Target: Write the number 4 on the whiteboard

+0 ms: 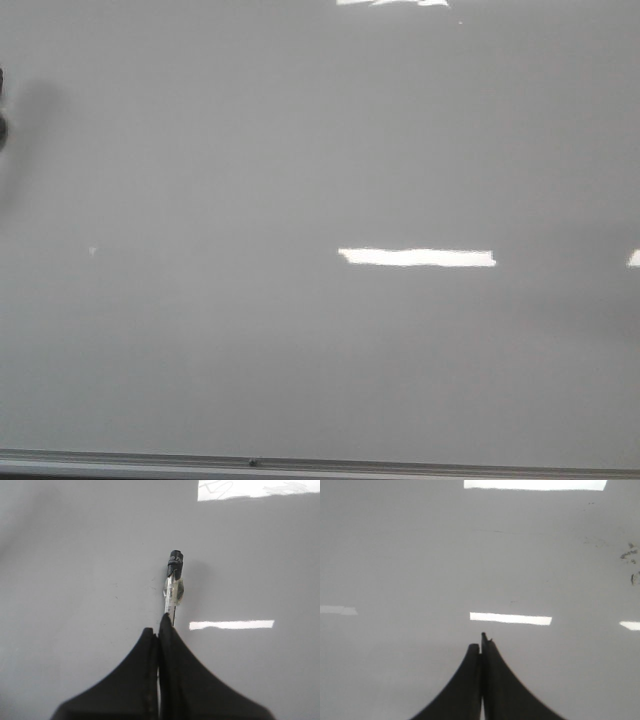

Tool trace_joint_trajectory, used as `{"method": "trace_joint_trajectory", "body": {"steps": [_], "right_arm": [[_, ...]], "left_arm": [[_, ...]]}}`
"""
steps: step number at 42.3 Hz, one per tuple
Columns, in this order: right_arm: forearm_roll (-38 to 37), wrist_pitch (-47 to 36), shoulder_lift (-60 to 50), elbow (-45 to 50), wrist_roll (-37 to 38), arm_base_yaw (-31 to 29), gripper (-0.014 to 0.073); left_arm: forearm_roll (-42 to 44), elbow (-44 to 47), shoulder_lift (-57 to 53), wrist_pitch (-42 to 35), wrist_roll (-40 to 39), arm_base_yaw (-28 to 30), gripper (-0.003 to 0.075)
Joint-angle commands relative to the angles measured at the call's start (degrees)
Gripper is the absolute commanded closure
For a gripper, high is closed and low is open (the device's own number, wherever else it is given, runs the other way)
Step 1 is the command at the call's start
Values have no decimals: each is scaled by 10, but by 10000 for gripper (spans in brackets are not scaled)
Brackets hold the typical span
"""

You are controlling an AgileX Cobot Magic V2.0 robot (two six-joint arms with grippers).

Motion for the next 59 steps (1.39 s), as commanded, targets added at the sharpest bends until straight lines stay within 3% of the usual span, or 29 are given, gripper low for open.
{"method": "trace_joint_trajectory", "body": {"steps": [1,22,43,53,59], "right_arm": [[0,-50,-11,-8,-6,-3,662],[0,-50,-11,-8,-6,-3,662],[0,-41,-11,-35,2,-2,662],[0,44,2,-156,2,-2,662],[0,108,43,-243,2,-2,662]], "left_arm": [[-5,2,-7,-50,-4,0,741],[-5,2,-7,-50,-4,0,741],[-8,-13,-7,-174,-10,0,741],[-8,-130,-4,-117,-10,0,741],[-2,-226,27,-33,-10,0,741]]}}
